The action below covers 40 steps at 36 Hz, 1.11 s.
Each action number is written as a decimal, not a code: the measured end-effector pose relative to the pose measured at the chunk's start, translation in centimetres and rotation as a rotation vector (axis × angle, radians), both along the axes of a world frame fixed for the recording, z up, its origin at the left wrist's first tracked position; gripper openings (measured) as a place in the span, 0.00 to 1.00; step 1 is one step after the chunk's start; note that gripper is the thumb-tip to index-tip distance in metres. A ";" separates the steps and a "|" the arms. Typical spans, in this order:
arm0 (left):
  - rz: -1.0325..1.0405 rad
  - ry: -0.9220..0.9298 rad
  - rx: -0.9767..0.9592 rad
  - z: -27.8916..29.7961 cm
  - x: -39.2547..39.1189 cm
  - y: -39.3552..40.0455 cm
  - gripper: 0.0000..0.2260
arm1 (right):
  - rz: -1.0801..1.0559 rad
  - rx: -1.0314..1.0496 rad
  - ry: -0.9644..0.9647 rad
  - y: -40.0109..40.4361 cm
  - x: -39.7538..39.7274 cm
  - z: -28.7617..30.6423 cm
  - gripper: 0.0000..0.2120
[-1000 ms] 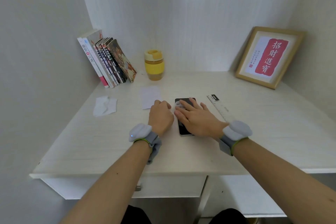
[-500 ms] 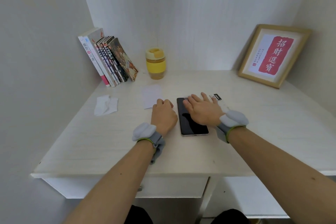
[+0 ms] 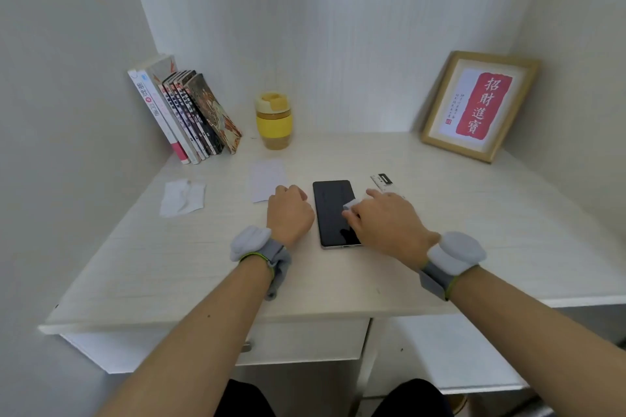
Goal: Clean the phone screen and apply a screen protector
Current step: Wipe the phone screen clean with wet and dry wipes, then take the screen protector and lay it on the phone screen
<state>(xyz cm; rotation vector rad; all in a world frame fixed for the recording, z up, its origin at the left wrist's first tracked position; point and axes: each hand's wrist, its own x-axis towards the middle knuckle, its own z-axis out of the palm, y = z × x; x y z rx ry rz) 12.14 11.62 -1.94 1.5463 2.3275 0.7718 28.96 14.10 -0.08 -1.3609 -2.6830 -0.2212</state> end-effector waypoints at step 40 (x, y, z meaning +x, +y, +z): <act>0.076 -0.823 0.123 5.2 -9.4 -8.0 0.12 | -0.075 -1.229 0.928 -2.5 -10.7 4.3 0.09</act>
